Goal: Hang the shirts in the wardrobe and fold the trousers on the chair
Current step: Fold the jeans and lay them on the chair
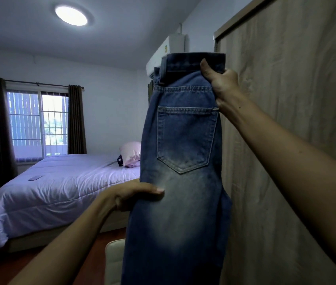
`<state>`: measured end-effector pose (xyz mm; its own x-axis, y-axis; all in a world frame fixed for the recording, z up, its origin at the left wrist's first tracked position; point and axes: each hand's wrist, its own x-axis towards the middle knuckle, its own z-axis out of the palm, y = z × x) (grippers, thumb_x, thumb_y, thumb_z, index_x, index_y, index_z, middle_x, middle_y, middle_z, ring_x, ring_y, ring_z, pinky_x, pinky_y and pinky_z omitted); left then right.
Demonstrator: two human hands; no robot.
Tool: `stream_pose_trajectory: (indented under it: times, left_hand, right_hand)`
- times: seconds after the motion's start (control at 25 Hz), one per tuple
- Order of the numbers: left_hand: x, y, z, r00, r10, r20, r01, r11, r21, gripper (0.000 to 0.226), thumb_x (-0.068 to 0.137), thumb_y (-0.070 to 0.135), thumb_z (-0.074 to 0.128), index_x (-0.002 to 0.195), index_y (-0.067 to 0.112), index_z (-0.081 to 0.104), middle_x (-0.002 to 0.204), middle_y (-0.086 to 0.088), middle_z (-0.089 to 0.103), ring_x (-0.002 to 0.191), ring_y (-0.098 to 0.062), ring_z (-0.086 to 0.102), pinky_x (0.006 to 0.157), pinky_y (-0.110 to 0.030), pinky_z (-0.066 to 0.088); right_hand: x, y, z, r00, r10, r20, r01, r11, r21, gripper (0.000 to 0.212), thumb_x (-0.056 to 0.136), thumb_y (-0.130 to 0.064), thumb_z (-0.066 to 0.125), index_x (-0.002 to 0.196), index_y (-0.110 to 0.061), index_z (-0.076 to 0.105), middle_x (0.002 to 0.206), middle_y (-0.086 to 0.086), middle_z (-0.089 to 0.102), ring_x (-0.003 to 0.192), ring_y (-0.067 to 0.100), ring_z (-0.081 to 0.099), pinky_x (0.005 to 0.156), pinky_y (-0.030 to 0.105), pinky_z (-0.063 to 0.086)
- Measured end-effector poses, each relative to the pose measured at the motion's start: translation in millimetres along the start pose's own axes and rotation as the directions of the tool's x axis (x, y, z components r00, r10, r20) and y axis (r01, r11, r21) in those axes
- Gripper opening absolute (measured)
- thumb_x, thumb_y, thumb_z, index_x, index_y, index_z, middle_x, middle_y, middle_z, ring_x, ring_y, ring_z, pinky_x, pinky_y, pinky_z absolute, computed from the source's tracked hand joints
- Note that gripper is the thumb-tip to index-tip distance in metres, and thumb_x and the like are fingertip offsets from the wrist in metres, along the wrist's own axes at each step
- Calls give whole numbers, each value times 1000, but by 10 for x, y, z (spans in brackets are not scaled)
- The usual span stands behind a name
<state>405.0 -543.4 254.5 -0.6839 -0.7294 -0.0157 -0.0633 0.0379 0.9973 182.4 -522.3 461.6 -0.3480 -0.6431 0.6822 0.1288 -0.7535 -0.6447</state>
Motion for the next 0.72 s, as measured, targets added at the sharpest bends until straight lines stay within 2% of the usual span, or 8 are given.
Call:
stream_pose_trajectory:
  times: [0.08, 0.16, 0.28, 0.48, 0.56, 0.64, 0.68, 0.72]
  left_hand:
    - [-38, -201, -40, 997, -75, 23, 76, 996, -46, 65, 31, 22, 95, 91, 5, 76, 98, -16, 72, 88, -27, 70, 78, -34, 55]
    - [-82, -392, -25, 994, -85, 72, 95, 984, -154, 67, 33, 18, 95, 94, 2, 75, 98, -18, 72, 88, -28, 70, 79, -35, 55]
    - [-86, -519, 60, 993, -76, 95, 103, 942, -320, 67, 29, 12, 94, 91, -2, 74, 90, -19, 72, 80, -28, 71, 70, -34, 58]
    - [-81, -518, 166, 999, -32, -13, 20, 839, -543, 64, 20, 13, 94, 78, -5, 74, 75, -18, 72, 66, -27, 71, 58, -31, 58]
    - [-94, -437, 235, 996, 12, -83, -55, 843, -535, 58, 21, 15, 94, 73, -1, 75, 70, -14, 72, 63, -24, 70, 56, -28, 57]
    - [-93, -311, 335, 992, 39, -117, -91, 869, -487, 36, 39, 16, 88, 69, 1, 75, 68, -13, 72, 61, -21, 70, 54, -26, 56]
    - [-82, -257, 376, 989, 51, -142, -115, 866, -486, 22, 53, 16, 78, 70, 2, 75, 69, -13, 72, 62, -20, 70, 56, -26, 57]
    - [-72, -204, 410, 984, 57, -167, -134, 860, -493, 20, 63, 18, 67, 72, 3, 76, 71, -12, 72, 64, -19, 70, 59, -26, 58]
  right_hand:
    - [43, 54, -54, 1000, 6, -20, -6, 999, -40, 39, 80, -20, 75, 103, 9, 62, 84, 10, 69, 60, 13, 69, 54, 23, 54]
    - [67, 139, -107, 999, 17, -29, -19, 998, -67, 35, 80, -19, 74, 101, 7, 63, 84, 10, 70, 62, 14, 69, 55, 24, 55]
    - [131, 403, -208, 995, 82, -56, -87, 993, -78, 25, 80, -16, 75, 93, 3, 66, 85, 12, 71, 70, 20, 71, 61, 29, 57]
    - [198, 763, -488, 965, 210, -160, -239, 951, -195, 24, 84, -16, 70, 100, 0, 63, 82, 5, 67, 68, 15, 66, 53, 23, 54]
    - [220, 931, -665, 920, 333, -207, -376, 898, -230, 26, 85, -18, 69, 104, -3, 59, 84, 5, 66, 66, 17, 66, 50, 25, 54]
    - [174, 1164, -869, 838, 492, -236, -542, 800, -256, 26, 86, -19, 65, 105, -1, 62, 83, 9, 68, 56, 21, 67, 46, 28, 54]
    - [105, 1278, -974, 772, 595, -222, -636, 725, -266, 19, 87, -18, 61, 94, -1, 65, 73, 9, 68, 51, 22, 65, 43, 28, 54]
    - [7, 1379, -1071, 707, 684, -180, -706, 667, -240, 20, 87, -17, 58, 76, -1, 64, 59, 8, 64, 48, 21, 60, 41, 27, 53]
